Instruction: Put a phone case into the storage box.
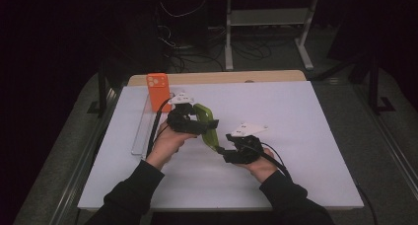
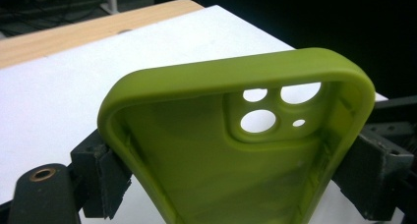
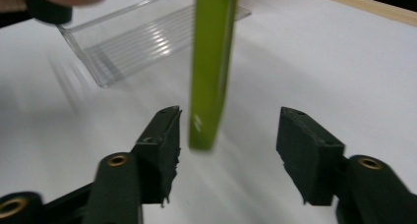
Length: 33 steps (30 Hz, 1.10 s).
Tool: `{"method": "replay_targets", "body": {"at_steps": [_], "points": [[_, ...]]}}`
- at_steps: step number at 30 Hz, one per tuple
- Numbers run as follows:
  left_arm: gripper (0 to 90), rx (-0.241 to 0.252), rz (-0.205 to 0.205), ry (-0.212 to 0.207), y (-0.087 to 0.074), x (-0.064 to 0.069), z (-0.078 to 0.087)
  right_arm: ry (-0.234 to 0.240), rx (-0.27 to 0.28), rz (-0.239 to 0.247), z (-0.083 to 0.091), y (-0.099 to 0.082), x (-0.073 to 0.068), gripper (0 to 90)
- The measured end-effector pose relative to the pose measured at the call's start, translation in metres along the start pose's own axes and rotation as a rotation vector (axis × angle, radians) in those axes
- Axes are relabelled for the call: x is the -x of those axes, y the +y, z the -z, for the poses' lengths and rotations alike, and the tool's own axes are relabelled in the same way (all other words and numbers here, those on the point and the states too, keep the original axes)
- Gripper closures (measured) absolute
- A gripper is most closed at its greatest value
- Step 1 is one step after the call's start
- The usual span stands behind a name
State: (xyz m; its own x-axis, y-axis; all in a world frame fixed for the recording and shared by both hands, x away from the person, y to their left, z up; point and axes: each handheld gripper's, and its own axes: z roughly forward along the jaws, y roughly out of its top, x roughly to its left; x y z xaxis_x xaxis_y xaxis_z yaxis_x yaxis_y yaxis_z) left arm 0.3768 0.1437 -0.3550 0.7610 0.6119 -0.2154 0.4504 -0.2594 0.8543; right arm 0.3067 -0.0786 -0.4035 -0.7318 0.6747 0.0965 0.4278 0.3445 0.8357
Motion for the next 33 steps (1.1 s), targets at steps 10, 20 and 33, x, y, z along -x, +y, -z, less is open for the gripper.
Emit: {"method": "replay_targets", "body": {"at_steps": [10, 20, 33], "points": [[13.2, 0.044, -0.001, 0.081, 0.029, -0.020, 0.024, -0.015, -0.048, -0.004, 0.025, -0.013, 0.028, 13.1], [13.3, 0.062, 0.000, 0.225, 0.055, -0.046, 0.056, -0.043, -0.099, -0.009, 0.045, -0.038, 0.046, 0.0], [13.3, 0.065, 0.035, 0.496, 0.067, -0.086, 0.082, -0.116, -0.113, -0.035, 0.062, -0.059, 0.057, 0.0]]}}
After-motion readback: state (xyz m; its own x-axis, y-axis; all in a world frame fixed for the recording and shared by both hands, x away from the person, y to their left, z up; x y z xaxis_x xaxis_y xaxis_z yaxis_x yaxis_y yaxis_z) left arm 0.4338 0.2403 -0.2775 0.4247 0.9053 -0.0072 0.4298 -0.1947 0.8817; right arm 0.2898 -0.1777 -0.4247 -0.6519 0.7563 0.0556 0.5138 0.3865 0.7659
